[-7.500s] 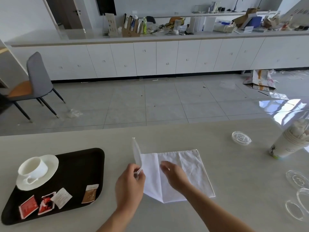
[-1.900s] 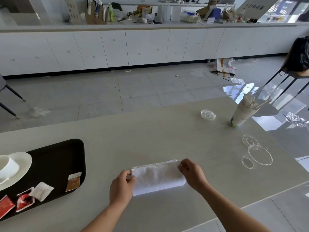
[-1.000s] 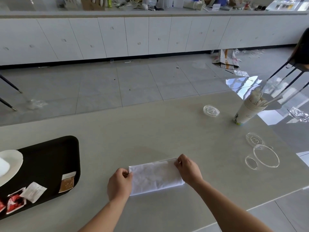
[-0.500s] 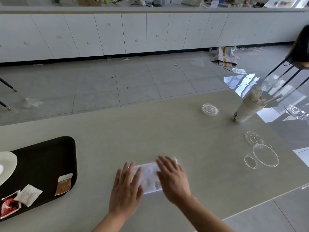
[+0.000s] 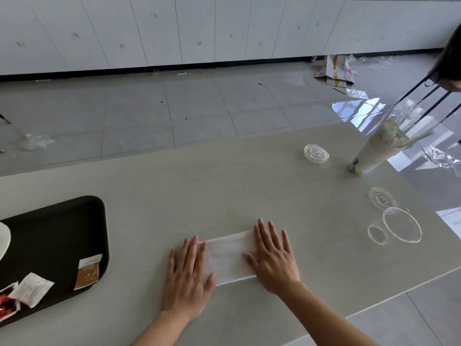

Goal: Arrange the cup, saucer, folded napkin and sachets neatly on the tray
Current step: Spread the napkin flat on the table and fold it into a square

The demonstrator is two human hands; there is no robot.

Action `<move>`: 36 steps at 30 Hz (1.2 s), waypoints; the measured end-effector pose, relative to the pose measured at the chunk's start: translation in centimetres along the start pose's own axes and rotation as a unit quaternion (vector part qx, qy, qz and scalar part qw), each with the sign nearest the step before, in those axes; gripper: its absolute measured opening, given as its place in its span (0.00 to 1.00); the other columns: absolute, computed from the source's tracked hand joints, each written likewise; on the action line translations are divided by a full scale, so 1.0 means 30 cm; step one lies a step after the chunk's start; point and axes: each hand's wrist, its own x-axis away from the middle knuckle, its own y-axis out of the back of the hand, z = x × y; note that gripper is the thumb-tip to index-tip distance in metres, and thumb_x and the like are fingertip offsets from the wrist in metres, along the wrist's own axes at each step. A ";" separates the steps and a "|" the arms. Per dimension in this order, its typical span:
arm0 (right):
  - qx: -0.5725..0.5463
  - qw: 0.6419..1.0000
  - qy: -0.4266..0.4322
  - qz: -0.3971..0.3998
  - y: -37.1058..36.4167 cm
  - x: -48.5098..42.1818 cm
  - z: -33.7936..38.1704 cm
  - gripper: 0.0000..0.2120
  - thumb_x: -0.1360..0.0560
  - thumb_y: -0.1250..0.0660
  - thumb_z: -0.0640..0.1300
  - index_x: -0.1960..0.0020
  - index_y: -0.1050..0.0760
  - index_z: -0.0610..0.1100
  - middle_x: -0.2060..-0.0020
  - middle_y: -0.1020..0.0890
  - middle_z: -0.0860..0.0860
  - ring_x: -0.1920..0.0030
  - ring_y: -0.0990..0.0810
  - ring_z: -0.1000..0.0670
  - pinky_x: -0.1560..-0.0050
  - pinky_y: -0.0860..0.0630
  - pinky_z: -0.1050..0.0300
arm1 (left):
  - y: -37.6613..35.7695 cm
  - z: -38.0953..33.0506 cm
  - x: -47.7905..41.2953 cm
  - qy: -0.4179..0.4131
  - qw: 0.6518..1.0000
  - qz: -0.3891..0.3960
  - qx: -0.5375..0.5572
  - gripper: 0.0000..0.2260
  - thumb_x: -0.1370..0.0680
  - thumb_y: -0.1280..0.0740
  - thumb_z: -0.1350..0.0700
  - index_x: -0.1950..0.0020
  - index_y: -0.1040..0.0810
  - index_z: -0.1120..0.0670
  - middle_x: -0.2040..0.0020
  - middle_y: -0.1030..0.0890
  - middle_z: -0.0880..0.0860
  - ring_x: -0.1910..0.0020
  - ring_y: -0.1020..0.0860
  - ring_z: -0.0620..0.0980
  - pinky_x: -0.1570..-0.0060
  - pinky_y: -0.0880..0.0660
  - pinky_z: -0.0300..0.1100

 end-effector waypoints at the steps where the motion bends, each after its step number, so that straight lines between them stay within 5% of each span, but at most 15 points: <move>1: -0.004 1.000 -0.009 0.007 -0.004 0.004 -0.018 0.38 0.21 0.59 0.69 0.20 0.59 0.47 0.20 0.57 0.53 0.21 0.62 0.50 0.23 0.59 0.44 | 0.003 0.000 -0.001 -0.001 1.000 0.002 0.003 0.33 0.23 0.46 0.39 0.22 0.44 0.56 0.22 0.44 0.57 0.22 0.47 0.56 0.29 0.44 0.62; 7: -0.030 0.999 -0.015 0.009 -0.010 0.005 -0.017 0.37 0.22 0.60 0.70 0.21 0.63 0.51 0.21 0.60 0.56 0.21 0.64 0.51 0.24 0.62 0.46 | 0.037 -0.016 0.002 0.010 1.000 0.011 -0.017 0.32 0.21 0.55 0.38 0.24 0.39 0.57 0.23 0.40 0.58 0.24 0.42 0.58 0.30 0.43 0.60; 11: -0.029 0.999 -0.013 0.009 -0.015 0.004 -0.020 0.38 0.23 0.62 0.71 0.21 0.64 0.50 0.21 0.61 0.56 0.22 0.66 0.52 0.24 0.64 0.47 | 0.093 -0.058 0.019 0.125 0.990 -0.001 0.059 0.34 0.29 0.30 0.44 0.28 0.33 0.60 0.26 0.34 0.63 0.29 0.34 0.64 0.39 0.29 0.57; 17: -0.075 0.996 -0.031 0.026 0.026 -0.002 -0.006 0.37 0.23 0.60 0.70 0.23 0.70 0.53 0.23 0.68 0.53 0.22 0.68 0.49 0.23 0.66 0.45 | 0.152 -0.092 0.022 0.332 0.910 -0.018 0.248 0.32 0.27 0.30 0.55 0.27 0.37 0.61 0.36 0.28 0.62 0.37 0.29 0.61 0.36 0.33 0.50; 20: -0.150 0.986 -0.030 -0.067 0.093 0.012 0.069 0.34 0.19 0.50 0.62 0.20 0.57 0.48 0.21 0.57 0.51 0.21 0.59 0.49 0.22 0.58 0.46 | 0.177 -0.094 0.005 0.403 0.859 -0.011 0.316 0.28 0.28 0.29 0.55 0.31 0.32 0.61 0.39 0.24 0.63 0.40 0.25 0.62 0.42 0.27 0.50; 22: -0.332 0.940 -0.030 -0.077 0.130 0.031 0.179 0.27 0.18 0.44 0.55 0.22 0.43 0.48 0.22 0.40 0.53 0.23 0.44 0.52 0.23 0.44 0.50 | 0.185 -0.094 -0.005 0.422 0.839 -0.006 0.345 0.26 0.28 0.29 0.55 0.33 0.29 0.61 0.39 0.22 0.62 0.40 0.23 0.61 0.43 0.26 0.49; 25: -0.630 0.766 -0.114 0.057 0.168 0.035 0.321 0.21 0.18 0.40 0.53 0.27 0.32 0.51 0.32 0.28 0.57 0.29 0.31 0.56 0.30 0.36 0.58 | 0.186 -0.092 -0.012 0.435 0.830 0.004 0.350 0.25 0.28 0.29 0.56 0.33 0.29 0.62 0.36 0.22 0.60 0.38 0.24 0.60 0.43 0.28 0.46; 26: -0.654 0.741 -0.132 0.078 0.170 0.028 0.338 0.19 0.19 0.39 0.54 0.29 0.31 0.51 0.35 0.28 0.58 0.31 0.31 0.56 0.31 0.36 0.58 | 0.185 -0.093 -0.013 0.444 0.821 0.003 0.359 0.24 0.28 0.29 0.57 0.34 0.28 0.62 0.37 0.22 0.61 0.39 0.23 0.60 0.44 0.27 0.46; 32: -0.670 0.718 -0.161 0.099 0.188 0.011 0.337 0.22 0.18 0.39 0.51 0.26 0.32 0.47 0.32 0.28 0.57 0.34 0.29 0.58 0.32 0.37 0.60 | 0.195 -0.084 -0.036 0.472 0.750 -0.021 0.463 0.07 0.32 0.27 0.57 0.66 0.21 0.60 0.68 0.19 0.57 0.66 0.20 0.57 0.68 0.29 0.43; 36: -0.690 0.701 -0.157 0.093 0.192 0.034 0.317 0.22 0.18 0.38 0.50 0.28 0.31 0.43 0.31 0.25 0.53 0.32 0.28 0.55 0.26 0.36 0.52 | 0.190 -0.081 -0.051 0.472 0.736 -0.009 0.485 0.08 0.31 0.28 0.60 0.70 0.23 0.57 0.68 0.19 0.56 0.65 0.20 0.57 0.63 0.24 0.45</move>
